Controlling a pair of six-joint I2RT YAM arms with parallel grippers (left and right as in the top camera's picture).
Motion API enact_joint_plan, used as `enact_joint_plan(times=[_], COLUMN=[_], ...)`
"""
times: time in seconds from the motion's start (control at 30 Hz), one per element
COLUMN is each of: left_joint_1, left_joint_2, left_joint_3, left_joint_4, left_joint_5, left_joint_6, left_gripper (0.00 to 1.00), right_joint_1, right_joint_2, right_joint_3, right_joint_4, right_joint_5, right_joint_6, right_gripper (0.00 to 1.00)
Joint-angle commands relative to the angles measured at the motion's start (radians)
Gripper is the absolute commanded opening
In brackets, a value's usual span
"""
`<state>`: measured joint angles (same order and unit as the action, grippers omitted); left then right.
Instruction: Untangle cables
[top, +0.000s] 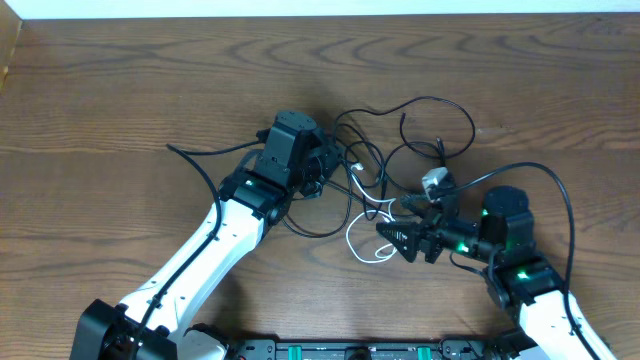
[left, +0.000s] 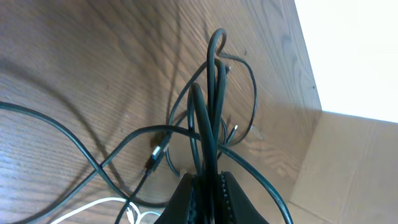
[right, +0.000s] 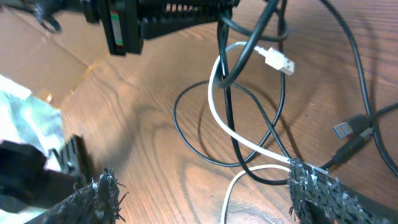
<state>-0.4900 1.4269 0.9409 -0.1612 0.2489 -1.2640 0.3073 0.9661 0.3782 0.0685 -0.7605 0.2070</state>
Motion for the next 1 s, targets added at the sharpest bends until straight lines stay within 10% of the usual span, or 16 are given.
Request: enact_joint_plan(times=[0.0,0.63,0.83,0.97], left_joint_1=[0.0,0.0,0.001,0.001], left_joint_2=[-0.01,-0.01,-0.01,-0.01], left_joint_3=[0.005,0.005,0.005,0.005], left_joint_4=[-0.004,-0.026,-0.026,-0.06], left_joint_5=[0.059,0.137,0.126,0.032], left_joint_6=[-0.017,-0.001,0.014,0.059], left_gripper=[0.08,0.07,0.08,0.08], right_joint_1=[0.034,0.124,0.148,0.148], right_joint_2=[0.033,0.099,0.117,0.08], right_joint_3=[0.007,0.007,0.007,0.008], right_joint_4=[0.029,0.092,0.084,0.085], right_joint_5=[0.056,0.23,0.185,0.172], right_joint_6=[-0.078,-0.276,-0.269,-0.173], right_gripper=[0.84,0.54,0.01,0.01])
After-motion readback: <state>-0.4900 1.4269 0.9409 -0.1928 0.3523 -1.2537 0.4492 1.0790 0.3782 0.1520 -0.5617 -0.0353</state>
